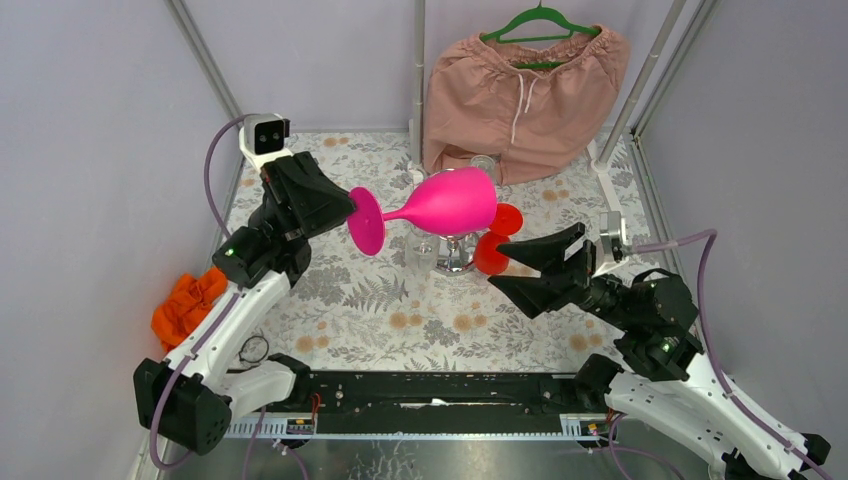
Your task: Take the wine glass off the wine glass rack
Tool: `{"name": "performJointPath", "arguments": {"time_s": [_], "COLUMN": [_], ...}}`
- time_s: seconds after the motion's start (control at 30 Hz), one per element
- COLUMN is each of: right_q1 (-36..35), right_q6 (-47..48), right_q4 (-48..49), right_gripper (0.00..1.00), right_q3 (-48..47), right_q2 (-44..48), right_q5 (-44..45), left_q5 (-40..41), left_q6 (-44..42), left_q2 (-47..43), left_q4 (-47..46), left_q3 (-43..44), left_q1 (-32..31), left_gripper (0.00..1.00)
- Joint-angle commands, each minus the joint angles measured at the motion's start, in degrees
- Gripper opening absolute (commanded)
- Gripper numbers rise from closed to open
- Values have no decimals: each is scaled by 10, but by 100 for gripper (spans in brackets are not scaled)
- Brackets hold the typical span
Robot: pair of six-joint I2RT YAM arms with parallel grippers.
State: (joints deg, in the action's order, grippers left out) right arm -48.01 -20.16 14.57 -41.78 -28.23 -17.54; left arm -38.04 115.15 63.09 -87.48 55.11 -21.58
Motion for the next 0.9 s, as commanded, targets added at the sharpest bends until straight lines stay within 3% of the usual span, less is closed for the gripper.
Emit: {"name": "performJointPath", "arguments": {"time_s": [0.0,0.43,0.87], "right_q1": [-2,-2,-2], "right_q6": [6,44,73], "right_q4": [58,68,65], "right_gripper": [68,68,68], "right_q3": [-10,-99,-134], "right_q2": [-4,-89,-127], "right_q5": [-61,-144,-133], "left_q5": [12,15,16], "left_q6": [-6,2,7], "left_q2": [-7,-13,-28], "left_q4": [-45,-44,-44], "left_q3": [-3,-25,-36], "left_q1": [-6,-9,-9], "left_gripper": [0,0,0]}}
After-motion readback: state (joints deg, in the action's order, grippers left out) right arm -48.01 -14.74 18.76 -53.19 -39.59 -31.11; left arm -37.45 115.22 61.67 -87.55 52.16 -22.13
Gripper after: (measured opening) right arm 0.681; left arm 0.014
